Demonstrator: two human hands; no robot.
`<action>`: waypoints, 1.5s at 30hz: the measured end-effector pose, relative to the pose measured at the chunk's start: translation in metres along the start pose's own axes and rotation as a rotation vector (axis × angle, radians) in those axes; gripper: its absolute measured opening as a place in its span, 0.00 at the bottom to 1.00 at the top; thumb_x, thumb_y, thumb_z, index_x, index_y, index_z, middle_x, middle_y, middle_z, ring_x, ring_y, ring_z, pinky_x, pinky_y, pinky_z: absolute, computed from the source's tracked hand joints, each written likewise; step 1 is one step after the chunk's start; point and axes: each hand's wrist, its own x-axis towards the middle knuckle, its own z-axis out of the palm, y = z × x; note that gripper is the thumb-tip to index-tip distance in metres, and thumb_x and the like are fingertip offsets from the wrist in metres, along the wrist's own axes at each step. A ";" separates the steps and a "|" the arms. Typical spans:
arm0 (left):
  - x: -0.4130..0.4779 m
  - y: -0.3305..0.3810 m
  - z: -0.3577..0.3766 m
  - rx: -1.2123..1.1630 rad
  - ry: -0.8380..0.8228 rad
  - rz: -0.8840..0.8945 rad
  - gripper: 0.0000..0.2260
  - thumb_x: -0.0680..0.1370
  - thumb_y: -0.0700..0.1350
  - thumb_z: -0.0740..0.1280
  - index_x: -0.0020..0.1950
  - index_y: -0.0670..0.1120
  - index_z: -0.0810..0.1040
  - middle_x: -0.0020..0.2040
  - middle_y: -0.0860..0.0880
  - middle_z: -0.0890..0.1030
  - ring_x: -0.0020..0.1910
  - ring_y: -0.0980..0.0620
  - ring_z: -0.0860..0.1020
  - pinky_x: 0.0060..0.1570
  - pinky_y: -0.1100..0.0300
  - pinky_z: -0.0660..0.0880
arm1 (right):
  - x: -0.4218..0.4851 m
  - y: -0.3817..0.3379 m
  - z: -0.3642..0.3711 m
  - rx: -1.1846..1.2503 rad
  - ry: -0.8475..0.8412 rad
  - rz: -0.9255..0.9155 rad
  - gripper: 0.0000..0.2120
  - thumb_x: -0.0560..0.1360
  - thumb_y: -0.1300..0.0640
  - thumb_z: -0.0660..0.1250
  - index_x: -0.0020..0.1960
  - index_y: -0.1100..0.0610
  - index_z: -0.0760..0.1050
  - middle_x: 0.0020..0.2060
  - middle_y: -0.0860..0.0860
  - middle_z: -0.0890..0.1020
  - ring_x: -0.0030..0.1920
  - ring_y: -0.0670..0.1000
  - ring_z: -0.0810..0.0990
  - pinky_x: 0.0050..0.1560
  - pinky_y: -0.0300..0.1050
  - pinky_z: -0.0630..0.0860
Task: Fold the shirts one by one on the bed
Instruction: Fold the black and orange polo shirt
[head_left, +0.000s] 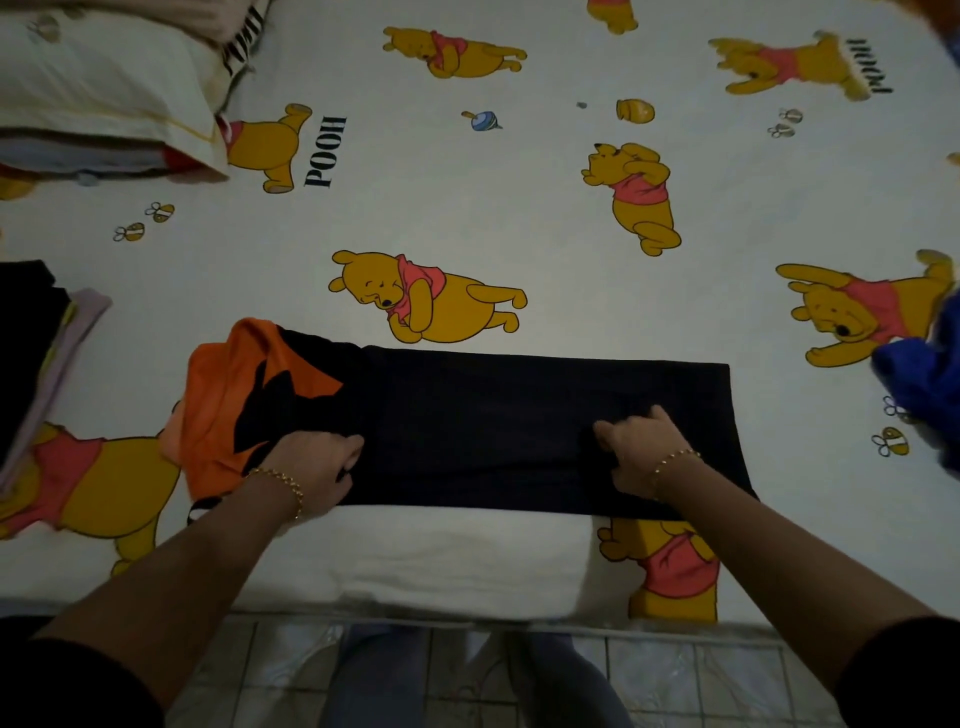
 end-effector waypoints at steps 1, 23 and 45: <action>-0.001 -0.001 0.002 -0.061 -0.005 -0.008 0.07 0.73 0.54 0.62 0.42 0.52 0.67 0.35 0.56 0.74 0.35 0.56 0.74 0.33 0.60 0.68 | -0.001 0.000 0.001 0.063 -0.065 -0.010 0.16 0.72 0.47 0.63 0.57 0.51 0.67 0.41 0.47 0.75 0.46 0.51 0.77 0.57 0.50 0.68; 0.059 0.028 0.001 -0.382 0.552 -0.495 0.11 0.79 0.45 0.61 0.58 0.43 0.75 0.57 0.44 0.75 0.59 0.44 0.73 0.62 0.43 0.63 | 0.035 -0.010 -0.001 0.511 0.482 0.592 0.16 0.75 0.64 0.60 0.62 0.61 0.68 0.44 0.58 0.79 0.39 0.56 0.74 0.36 0.47 0.70; 0.062 0.065 0.028 -0.140 0.352 -0.009 0.25 0.79 0.53 0.50 0.75 0.48 0.62 0.75 0.46 0.61 0.75 0.47 0.56 0.72 0.49 0.46 | 0.007 0.007 0.077 0.581 0.399 0.793 0.41 0.75 0.32 0.44 0.78 0.57 0.43 0.77 0.57 0.49 0.77 0.56 0.46 0.72 0.68 0.47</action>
